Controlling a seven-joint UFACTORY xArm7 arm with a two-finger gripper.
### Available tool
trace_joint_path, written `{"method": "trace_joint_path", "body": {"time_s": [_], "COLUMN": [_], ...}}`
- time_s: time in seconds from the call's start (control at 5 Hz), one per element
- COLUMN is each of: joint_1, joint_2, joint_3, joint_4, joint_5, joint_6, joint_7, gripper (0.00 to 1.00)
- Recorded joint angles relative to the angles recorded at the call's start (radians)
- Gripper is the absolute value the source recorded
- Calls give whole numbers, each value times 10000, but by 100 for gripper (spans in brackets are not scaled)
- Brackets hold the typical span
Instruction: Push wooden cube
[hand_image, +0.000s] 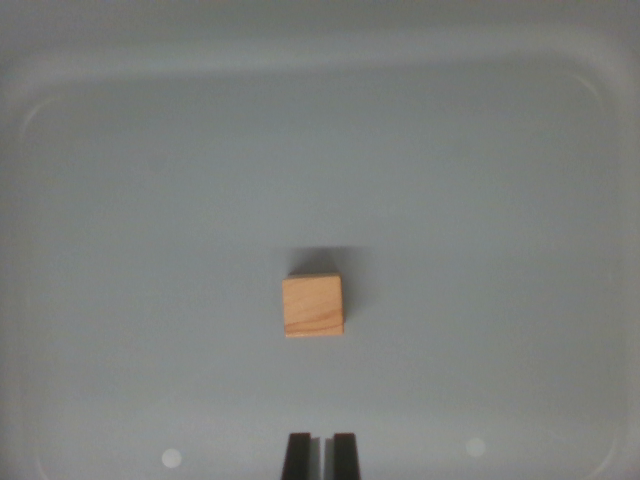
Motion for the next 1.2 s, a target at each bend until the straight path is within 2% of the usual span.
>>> {"method": "trace_joint_path", "body": {"time_s": [1.2], "joint_1": [11], "joint_2": [59], "joint_3": [10], "joint_4": [-382], "joint_5": [-25], "joint_6": [-409], "joint_7": [-9], "gripper": [0]}}
